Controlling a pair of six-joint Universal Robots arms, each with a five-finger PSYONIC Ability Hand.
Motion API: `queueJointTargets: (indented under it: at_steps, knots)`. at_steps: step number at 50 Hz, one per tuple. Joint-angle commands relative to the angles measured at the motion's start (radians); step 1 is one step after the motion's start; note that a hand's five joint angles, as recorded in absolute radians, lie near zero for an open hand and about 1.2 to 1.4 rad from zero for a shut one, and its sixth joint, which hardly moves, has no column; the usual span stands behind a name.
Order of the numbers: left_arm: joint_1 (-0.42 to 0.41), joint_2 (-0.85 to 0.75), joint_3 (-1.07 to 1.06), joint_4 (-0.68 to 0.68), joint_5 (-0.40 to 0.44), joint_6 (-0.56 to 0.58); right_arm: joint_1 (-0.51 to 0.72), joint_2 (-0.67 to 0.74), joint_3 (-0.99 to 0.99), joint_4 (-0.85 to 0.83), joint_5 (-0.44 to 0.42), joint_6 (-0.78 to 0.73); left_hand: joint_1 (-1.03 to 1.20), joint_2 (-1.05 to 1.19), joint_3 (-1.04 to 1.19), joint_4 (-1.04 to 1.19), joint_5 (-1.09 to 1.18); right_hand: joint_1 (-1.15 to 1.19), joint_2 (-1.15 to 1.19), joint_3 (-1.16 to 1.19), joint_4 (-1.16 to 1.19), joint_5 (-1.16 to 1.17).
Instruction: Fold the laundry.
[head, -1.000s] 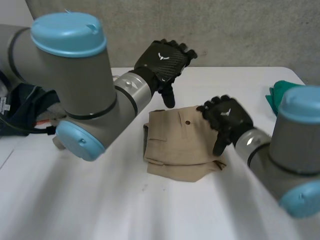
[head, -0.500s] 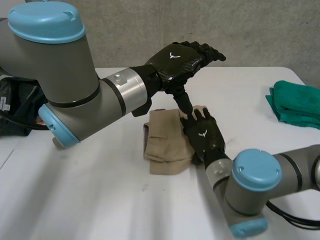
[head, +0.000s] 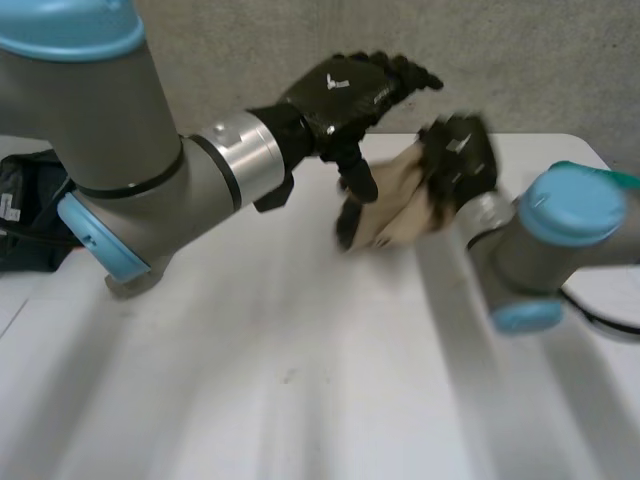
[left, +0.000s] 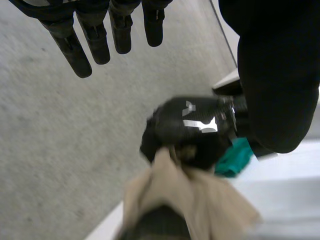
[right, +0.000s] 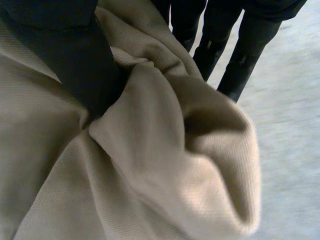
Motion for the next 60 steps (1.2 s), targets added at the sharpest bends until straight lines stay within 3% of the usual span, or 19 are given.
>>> queueJointTargets:
  at_steps: [1, 9, 14, 17, 22, 25, 29, 32, 33, 35, 36, 40, 46, 51, 54, 55, 60]
  knots:
    - [0.002, 0.043, 0.046, 0.031, -0.021, -0.028, -0.178, -0.036, -0.153, -0.087, -0.009, 0.106, 0.011, -0.013, -0.014, -0.006, -0.026, 0.331, 0.23, 0.235, 0.202, 0.323]
    - [-0.003, 0.047, 0.039, 0.049, -0.017, -0.094, -0.413, 0.054, -0.236, -0.249, -0.129, 0.226, 0.011, -0.013, -0.014, -0.006, -0.026, 0.331, 0.23, 0.235, 0.202, 0.323]
    - [-0.009, 0.041, 0.022, 0.049, -0.019, -0.095, -0.549, 0.229, -0.307, -0.302, -0.23, 0.235, 0.014, -0.01, -0.011, -0.003, -0.023, 0.331, 0.23, 0.235, 0.202, 0.323]
    - [-0.02, 0.037, 0.012, 0.051, -0.019, -0.094, -0.596, 0.319, -0.345, -0.321, -0.285, 0.24, 0.014, -0.01, -0.011, -0.003, -0.023, 0.331, 0.23, 0.235, 0.202, 0.323]
    - [-0.041, 0.012, 0.006, 0.051, -0.022, -0.091, -0.691, 0.493, -0.397, -0.33, -0.464, 0.284, 0.014, -0.01, -0.011, -0.003, -0.023, 0.331, 0.23, 0.235, 0.202, 0.323]
    - [-0.05, -0.002, 0.006, 0.051, -0.024, -0.089, -0.721, 0.545, -0.405, -0.332, -0.558, 0.32, 0.014, -0.01, -0.011, -0.003, -0.023, 0.331, 0.23, 0.235, 0.202, 0.323]
    - [-0.055, -0.013, 0.006, 0.052, -0.024, -0.089, -0.751, 0.565, -0.413, -0.332, -0.607, 0.34, 0.017, -0.007, -0.008, 0.0, -0.021, 0.331, 0.23, 0.235, 0.202, 0.323]
    - [-0.064, -0.019, 0.008, 0.052, -0.024, -0.088, -0.761, 0.561, -0.411, -0.327, -0.607, 0.341, 0.017, -0.007, -0.008, 0.0, -0.021, 0.331, 0.23, 0.235, 0.202, 0.323]
    - [-0.064, -0.019, 0.008, 0.052, -0.024, -0.088, -0.767, 0.553, -0.402, -0.319, -0.607, 0.341, 0.017, -0.007, -0.008, 0.0, -0.021, 0.141, 0.039, 0.044, 0.012, 0.132]
    - [-0.067, -0.019, 0.008, 0.052, -0.024, -0.089, -0.769, 0.538, -0.387, -0.309, -0.606, 0.341, 0.017, -0.007, -0.008, 0.0, -0.021, -0.778, -0.88, -0.874, -0.907, -0.786]
    - [-0.069, -0.019, 0.008, 0.052, -0.024, -0.089, -0.769, 0.524, -0.381, -0.301, -0.606, 0.341, 0.017, -0.007, -0.008, 0.0, -0.021, -0.89, -0.992, -0.987, -1.019, -0.899]
    - [-0.078, -0.017, 0.011, 0.052, -0.024, -0.089, -0.769, 0.417, -0.301, -0.208, -0.598, 0.34, 0.017, -0.007, -0.008, 0.0, -0.021, -0.89, -0.992, -0.987, -1.019, -0.899]
    - [-0.083, -0.01, 0.005, 0.051, -0.024, -0.089, -0.838, 0.209, -0.198, 0.101, -0.595, 0.298, 0.017, -0.007, -0.008, 0.0, -0.021, -0.89, -0.992, -0.987, -1.019, -0.899]
    - [-0.095, -0.003, -0.007, 0.051, -0.025, -0.089, -0.899, 0.093, -0.189, 0.394, -0.545, 0.101, 0.017, -0.007, -0.008, 0.0, -0.021, -0.89, -0.992, -0.987, -1.019, -0.899]
    - [-0.095, 0.017, -0.011, 0.054, -0.027, -0.092, -0.919, 0.022, -0.197, 0.529, -0.433, -0.102, 0.017, -0.007, -0.008, 0.0, -0.021, -0.89, -0.992, -0.987, -1.019, -0.899]
    - [-0.092, 0.023, -0.009, 0.055, -0.028, -0.092, -0.915, -0.014, -0.197, 0.543, -0.357, -0.192, 0.017, -0.007, -0.008, 0.0, -0.021, -0.89, -0.992, -0.987, -1.019, -0.899]
    - [-0.066, 0.058, 0.029, 0.064, -0.109, -0.092, -0.838, -0.084, -0.186, 0.44, -0.204, -0.273, 0.008, -0.016, -0.017, -0.009, -0.029, -0.89, -0.992, -0.987, -1.019, -0.899]
